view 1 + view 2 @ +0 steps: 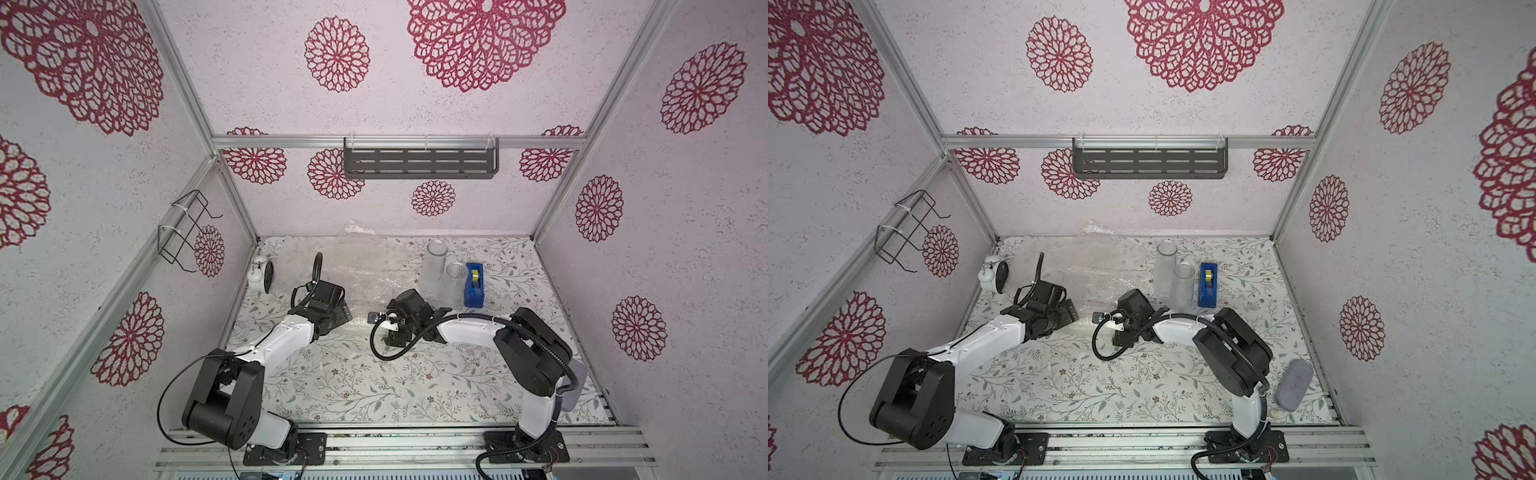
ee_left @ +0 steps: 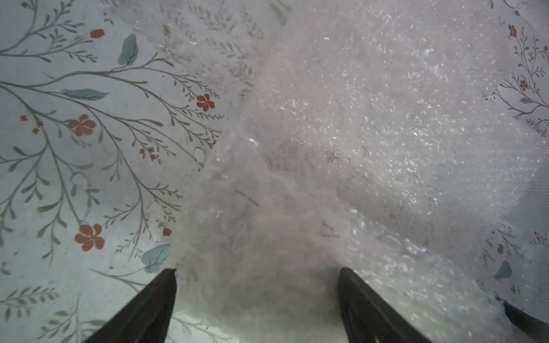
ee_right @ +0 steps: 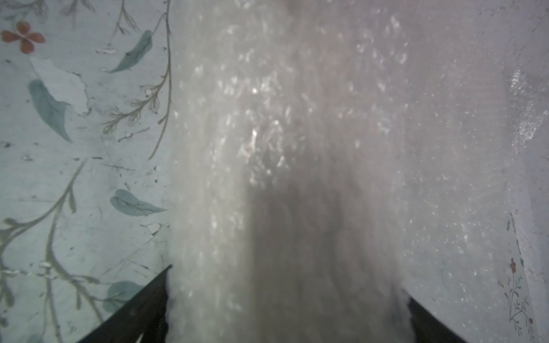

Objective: Wrap vases in bubble wrap
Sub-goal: Wrap the vase in bubble wrap.

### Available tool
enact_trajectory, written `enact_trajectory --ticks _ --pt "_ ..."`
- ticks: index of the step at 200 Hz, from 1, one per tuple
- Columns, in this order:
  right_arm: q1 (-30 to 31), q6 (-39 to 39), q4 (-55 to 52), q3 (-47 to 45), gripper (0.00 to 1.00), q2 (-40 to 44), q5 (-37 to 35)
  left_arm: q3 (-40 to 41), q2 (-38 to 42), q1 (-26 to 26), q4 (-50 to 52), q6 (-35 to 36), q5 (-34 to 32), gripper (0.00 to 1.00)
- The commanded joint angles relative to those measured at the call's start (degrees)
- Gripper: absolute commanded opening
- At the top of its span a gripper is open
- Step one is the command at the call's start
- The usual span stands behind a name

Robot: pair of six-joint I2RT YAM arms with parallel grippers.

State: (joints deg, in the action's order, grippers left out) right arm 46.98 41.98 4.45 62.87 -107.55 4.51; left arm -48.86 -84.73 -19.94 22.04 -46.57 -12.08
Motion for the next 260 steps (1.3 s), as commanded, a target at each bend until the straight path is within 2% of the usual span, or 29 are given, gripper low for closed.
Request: enact_trajectory --ticks 1,53,75,89,137,181,260 --pt "0.1 -2.1 -4.0 1.1 0.99 3.1 -1.0 -0.2 -1.4 0.5 1.9 1.0 -0.1 0.87" --pt "0.3 -1.9 -4.6 2.9 0.99 5.7 -3.1 0.2 -1.6 0.5 1.9 1.0 -0.3 0.87" --pt "1.6 -2.5 -3.0 2.3 0.99 7.7 -9.4 1.1 -1.0 0.5 1.2 0.4 -1.0 0.87" --pt "2.2 -2.3 -3.0 1.5 0.99 9.2 -10.6 1.2 -1.0 0.5 1.2 0.3 -1.0 0.87" --pt "3.5 -3.5 -4.4 -0.5 0.99 12.2 -8.3 0.9 -1.6 0.5 1.1 0.5 -0.9 0.87" --pt "3.8 -6.9 1.1 -3.1 0.99 15.8 -8.7 0.3 -2.1 0.4 1.3 0.8 -0.7 0.87" --pt "5.5 -6.7 5.8 -6.6 0.99 14.0 -7.2 1.0 -2.1 0.3 0.7 0.5 -0.5 0.87"
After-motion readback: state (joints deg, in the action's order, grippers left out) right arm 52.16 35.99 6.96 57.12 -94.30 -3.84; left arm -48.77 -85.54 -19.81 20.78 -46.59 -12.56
